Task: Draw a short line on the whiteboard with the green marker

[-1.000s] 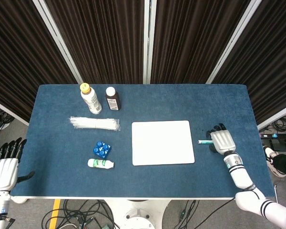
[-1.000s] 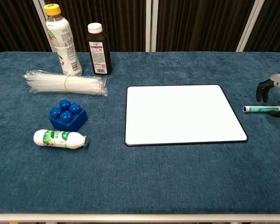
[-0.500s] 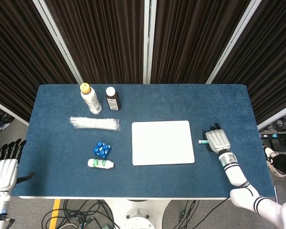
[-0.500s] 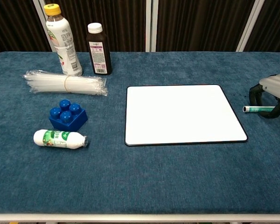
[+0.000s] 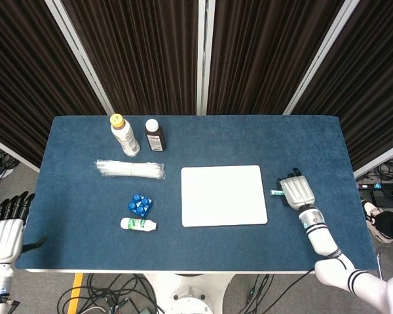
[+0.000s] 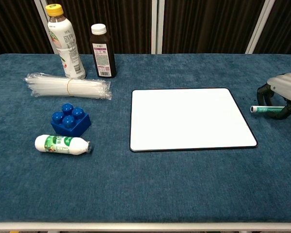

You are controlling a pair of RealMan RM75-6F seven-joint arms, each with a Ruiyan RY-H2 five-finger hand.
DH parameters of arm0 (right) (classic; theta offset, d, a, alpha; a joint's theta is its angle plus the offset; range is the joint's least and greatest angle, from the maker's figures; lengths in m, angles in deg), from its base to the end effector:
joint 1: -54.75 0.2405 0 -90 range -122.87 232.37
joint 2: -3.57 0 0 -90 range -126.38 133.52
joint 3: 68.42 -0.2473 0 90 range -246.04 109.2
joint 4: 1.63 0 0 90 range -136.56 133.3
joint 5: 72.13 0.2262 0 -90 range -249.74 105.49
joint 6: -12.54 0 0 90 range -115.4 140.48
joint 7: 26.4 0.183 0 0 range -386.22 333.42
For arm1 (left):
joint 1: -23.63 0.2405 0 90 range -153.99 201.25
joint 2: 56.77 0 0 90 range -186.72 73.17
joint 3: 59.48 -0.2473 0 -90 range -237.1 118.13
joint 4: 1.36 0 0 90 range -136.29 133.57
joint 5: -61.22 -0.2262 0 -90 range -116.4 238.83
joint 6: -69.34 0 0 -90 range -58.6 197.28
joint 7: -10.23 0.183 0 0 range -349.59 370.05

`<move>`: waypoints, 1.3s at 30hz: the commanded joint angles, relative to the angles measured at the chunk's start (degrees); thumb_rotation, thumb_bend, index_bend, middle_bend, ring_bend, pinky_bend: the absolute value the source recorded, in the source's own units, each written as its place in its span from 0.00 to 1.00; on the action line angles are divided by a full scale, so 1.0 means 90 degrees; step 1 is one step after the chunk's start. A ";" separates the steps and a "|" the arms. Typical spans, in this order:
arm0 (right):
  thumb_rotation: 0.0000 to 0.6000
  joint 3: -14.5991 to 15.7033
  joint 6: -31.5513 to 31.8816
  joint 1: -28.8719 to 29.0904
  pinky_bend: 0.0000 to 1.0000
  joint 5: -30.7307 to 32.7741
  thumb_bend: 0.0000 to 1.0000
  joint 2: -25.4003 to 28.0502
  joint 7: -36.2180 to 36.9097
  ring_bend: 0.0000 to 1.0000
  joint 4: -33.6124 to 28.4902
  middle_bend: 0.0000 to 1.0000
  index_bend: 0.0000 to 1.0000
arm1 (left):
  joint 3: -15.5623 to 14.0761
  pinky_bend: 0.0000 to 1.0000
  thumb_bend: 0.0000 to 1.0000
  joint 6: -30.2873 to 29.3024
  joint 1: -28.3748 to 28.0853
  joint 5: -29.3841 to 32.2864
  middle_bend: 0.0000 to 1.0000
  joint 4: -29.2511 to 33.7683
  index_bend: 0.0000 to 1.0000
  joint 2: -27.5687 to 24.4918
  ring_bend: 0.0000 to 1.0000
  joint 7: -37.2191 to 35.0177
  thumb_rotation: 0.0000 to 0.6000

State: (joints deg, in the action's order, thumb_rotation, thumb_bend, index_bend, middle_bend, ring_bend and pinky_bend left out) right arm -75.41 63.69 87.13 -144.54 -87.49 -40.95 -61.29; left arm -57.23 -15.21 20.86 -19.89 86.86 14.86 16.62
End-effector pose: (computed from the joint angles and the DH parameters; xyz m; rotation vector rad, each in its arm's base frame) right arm -0.2917 -0.3839 -0.0219 1.7786 -0.8154 0.5575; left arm -0.3332 0.2057 0.1063 -1.3248 -0.9413 -0.7801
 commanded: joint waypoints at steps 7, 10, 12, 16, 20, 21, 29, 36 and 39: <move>1.00 -0.0527 -0.0463 0.0403 0.20 -0.0187 0.37 0.0865 0.2192 0.36 -0.2382 0.61 0.70 | -0.0004 0.00 0.00 -0.0026 0.0003 -0.0064 0.00 0.0015 0.06 -0.0029 0.00 -0.0076 1.00; 1.00 -0.0820 -0.0949 0.0705 0.20 0.0024 0.38 0.0588 0.3189 0.36 -0.2487 0.61 0.71 | -0.0026 0.00 0.00 -0.0054 0.0045 -0.0060 0.00 0.0006 0.06 -0.0043 0.00 -0.0119 1.00; 1.00 -0.0985 -0.1062 0.0844 0.20 0.0129 0.39 0.0309 0.3620 0.36 -0.2354 0.61 0.71 | -0.0039 0.00 0.00 -0.0077 0.0076 -0.0054 0.00 -0.0002 0.06 -0.0049 0.00 -0.0155 1.00; 1.00 -0.1303 -0.1093 0.1079 0.20 0.0318 0.39 -0.0374 0.4389 0.36 -0.1961 0.61 0.71 | -0.0064 0.00 0.00 -0.0109 0.0135 -0.0041 0.00 -0.0030 0.06 -0.0058 0.00 -0.0220 1.00; 1.00 -0.1412 -0.1003 0.1289 0.20 0.0305 0.39 -0.1059 0.4820 0.34 -0.1354 0.61 0.71 | -0.0070 0.00 0.00 -0.0118 0.0171 -0.0021 0.00 -0.0061 0.06 -0.0055 0.00 -0.0283 1.00; 1.00 -0.1416 -0.0943 0.1312 0.20 0.0301 0.39 -0.1216 0.4872 0.34 -0.1201 0.60 0.71 | -0.0070 0.00 0.00 -0.0124 0.0176 -0.0024 0.00 -0.0068 0.06 -0.0051 0.00 -0.0300 1.00; 1.00 -0.1360 -0.0435 0.1326 0.19 0.0064 0.39 -0.2098 0.5521 0.33 -0.0077 0.60 0.70 | -0.0086 0.00 0.00 -0.0110 0.0224 -0.0015 0.00 -0.0196 0.06 -0.0024 0.00 -0.0462 1.00; 1.00 -0.1319 -0.0305 0.1389 0.19 -0.0067 0.39 -0.2479 0.5862 0.33 0.0454 0.60 0.70 | -0.0070 0.00 0.00 -0.0059 0.0192 -0.0046 0.00 -0.0297 0.06 0.0025 0.00 -0.0546 1.00; 1.00 -0.1307 -0.0273 0.1433 0.19 -0.0095 0.39 -0.2657 0.5923 0.33 0.0673 0.60 0.70 | -0.0065 0.00 0.00 -0.0055 0.0194 -0.0050 0.00 -0.0333 0.06 0.0031 0.00 -0.0587 1.00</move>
State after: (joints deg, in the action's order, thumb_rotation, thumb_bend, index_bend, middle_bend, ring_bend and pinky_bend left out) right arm -87.25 61.02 99.76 -145.18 -110.75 11.99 -55.93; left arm -57.83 -15.71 22.60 -20.33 83.89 15.13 11.36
